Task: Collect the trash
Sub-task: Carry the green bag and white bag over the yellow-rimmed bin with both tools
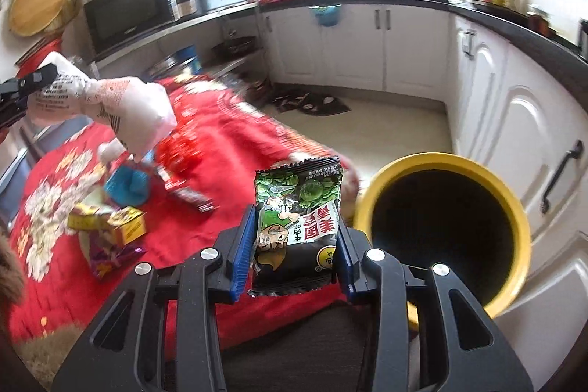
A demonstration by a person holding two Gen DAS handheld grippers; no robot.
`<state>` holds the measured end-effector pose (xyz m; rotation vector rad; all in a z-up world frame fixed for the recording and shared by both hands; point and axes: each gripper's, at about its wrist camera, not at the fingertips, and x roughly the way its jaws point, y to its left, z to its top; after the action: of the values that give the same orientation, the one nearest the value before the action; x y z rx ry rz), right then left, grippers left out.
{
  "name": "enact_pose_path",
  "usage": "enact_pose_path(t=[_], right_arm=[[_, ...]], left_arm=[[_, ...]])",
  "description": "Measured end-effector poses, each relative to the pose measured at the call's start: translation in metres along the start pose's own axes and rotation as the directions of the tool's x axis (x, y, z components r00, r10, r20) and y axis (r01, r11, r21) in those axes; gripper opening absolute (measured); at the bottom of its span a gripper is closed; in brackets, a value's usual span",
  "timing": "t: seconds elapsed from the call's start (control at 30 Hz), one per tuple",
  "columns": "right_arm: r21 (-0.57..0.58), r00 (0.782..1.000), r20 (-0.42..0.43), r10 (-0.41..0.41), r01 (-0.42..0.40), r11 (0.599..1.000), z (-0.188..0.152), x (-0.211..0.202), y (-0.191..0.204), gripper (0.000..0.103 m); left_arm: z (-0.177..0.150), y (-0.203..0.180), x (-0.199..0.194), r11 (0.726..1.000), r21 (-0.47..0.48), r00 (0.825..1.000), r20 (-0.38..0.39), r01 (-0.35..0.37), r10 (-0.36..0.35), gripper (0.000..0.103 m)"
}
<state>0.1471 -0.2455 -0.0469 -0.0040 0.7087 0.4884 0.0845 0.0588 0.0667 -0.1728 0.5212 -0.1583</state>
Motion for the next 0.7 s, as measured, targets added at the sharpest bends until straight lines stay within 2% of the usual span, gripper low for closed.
enact_pose_path(t=[0.37,0.57,0.7], right_arm=[[0.141,0.986,0.036,-0.161,0.155,0.978,0.002,-0.024,-0.082,0.037],[0.191,0.976,0.014,-0.215,0.209,0.959,-0.005,-0.021,-0.112,0.037],[0.205,0.975,-0.014,-0.223,0.221,0.954,-0.013,-0.011,-0.123,0.037]], left_arm=[[0.014,-0.082,0.075,0.991,0.084,0.994,-0.04,0.1,-0.097,0.02],[0.005,-0.122,0.129,0.984,0.099,0.983,-0.119,0.148,-0.136,0.02],[-0.004,-0.141,0.158,0.981,0.104,0.976,-0.164,0.164,-0.146,0.02]])
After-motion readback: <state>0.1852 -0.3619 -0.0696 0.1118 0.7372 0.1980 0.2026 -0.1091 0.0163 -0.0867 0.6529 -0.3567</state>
